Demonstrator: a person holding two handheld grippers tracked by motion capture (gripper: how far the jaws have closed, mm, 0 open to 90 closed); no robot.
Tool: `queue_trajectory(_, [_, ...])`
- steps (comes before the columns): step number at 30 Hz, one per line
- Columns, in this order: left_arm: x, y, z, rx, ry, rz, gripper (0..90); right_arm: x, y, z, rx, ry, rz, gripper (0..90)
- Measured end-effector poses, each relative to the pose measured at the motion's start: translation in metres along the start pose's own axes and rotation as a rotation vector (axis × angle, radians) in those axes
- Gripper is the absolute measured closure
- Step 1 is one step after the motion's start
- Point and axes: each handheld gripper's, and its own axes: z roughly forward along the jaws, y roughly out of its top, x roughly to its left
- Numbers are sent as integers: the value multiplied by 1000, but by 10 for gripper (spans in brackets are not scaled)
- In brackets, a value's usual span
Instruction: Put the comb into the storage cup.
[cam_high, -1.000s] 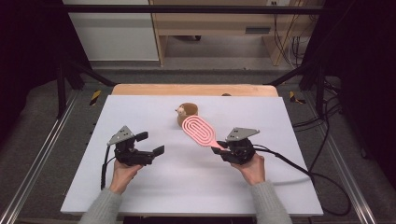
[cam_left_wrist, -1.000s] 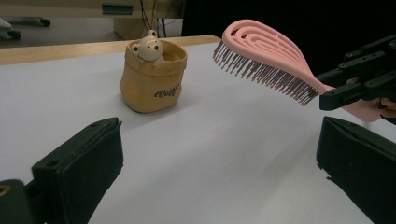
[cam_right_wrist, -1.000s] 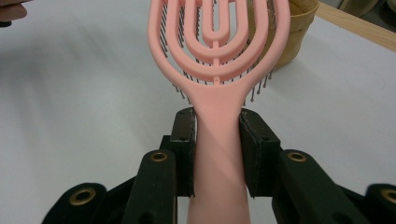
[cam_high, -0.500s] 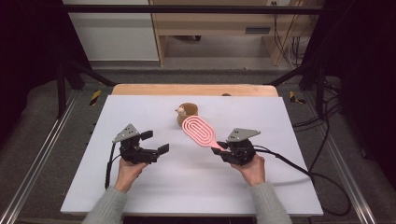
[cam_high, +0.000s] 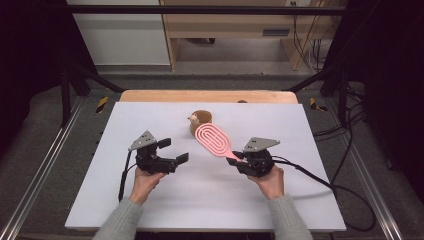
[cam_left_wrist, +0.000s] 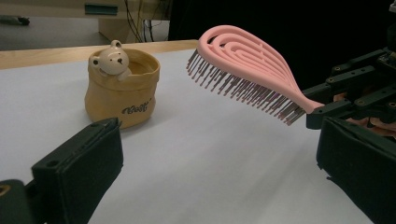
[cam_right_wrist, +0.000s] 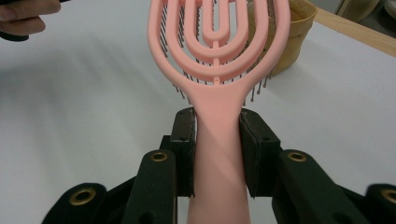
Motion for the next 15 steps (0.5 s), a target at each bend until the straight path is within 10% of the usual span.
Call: queue_trajectory(15, [-5, 5, 8, -22, -18, -29, 3, 0, 2, -5, -25, -7, 1, 696])
